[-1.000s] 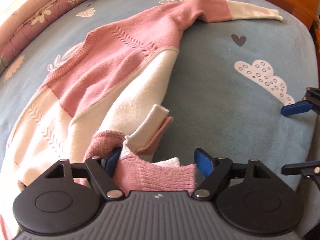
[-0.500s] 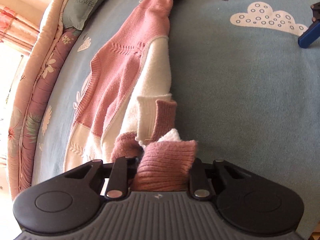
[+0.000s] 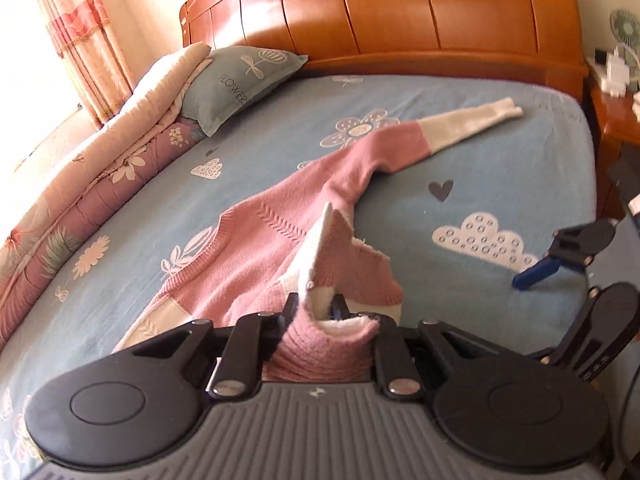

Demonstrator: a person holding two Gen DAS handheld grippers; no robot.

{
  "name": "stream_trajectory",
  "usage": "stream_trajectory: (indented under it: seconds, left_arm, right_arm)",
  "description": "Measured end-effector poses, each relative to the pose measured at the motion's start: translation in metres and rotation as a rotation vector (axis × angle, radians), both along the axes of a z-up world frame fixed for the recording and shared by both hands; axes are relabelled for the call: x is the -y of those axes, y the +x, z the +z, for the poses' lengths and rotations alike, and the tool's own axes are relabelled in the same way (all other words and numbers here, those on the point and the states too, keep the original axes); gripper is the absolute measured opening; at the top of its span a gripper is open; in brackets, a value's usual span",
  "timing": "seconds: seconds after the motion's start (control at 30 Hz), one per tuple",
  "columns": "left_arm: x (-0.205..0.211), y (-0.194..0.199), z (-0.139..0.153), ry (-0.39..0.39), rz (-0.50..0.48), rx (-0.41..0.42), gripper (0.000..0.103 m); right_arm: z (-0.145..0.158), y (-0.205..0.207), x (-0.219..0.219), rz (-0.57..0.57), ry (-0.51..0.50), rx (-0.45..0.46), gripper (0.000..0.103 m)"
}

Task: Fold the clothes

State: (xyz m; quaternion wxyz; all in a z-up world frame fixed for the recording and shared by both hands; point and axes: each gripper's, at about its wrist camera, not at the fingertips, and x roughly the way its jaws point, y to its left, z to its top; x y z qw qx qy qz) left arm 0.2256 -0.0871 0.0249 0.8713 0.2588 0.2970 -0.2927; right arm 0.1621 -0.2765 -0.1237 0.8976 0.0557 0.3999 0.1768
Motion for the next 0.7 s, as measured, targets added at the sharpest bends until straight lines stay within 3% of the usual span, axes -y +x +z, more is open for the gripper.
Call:
stream_trajectory:
  seconds: [0.1, 0.13, 0.23, 0.37, 0.53, 0.63, 0.7]
  left_arm:
    - [-0.011, -0.007, 0.009, -0.099, -0.035, -0.048, 0.015]
    - [-0.013, -0.008, 0.005, -0.114, -0.07, -0.1, 0.019]
    - [-0.015, -0.014, -0.013, -0.102, -0.151, -0.209, 0.022]
    - [-0.015, -0.02, -0.03, -0.052, -0.14, -0.222, 0.022]
    - [-0.022, -0.017, -0.031, -0.101, -0.098, -0.242, 0.028]
    - [-0.025, -0.016, -0.033, -0.106, -0.085, -0.242, 0.036]
    - [-0.027, -0.014, -0.036, -0.117, -0.07, -0.251, 0.047]
  right_arm:
    - [0.001, -0.001, -0.001, -0.002, -0.011, -0.003, 0.103]
    - [0.002, -0.001, -0.002, 0.0, -0.014, -0.006, 0.103]
    - [0.003, -0.003, -0.001, 0.004, -0.015, -0.016, 0.103]
    - [0.005, -0.008, 0.005, 0.0, -0.017, -0.024, 0.103]
    - [0.004, -0.012, 0.003, 0.001, -0.075, -0.008, 0.103]
    - [0.003, -0.011, -0.007, 0.003, -0.179, 0.022, 0.103]
    - [-0.001, -0.007, -0.015, 0.018, -0.223, 0.065, 0.103]
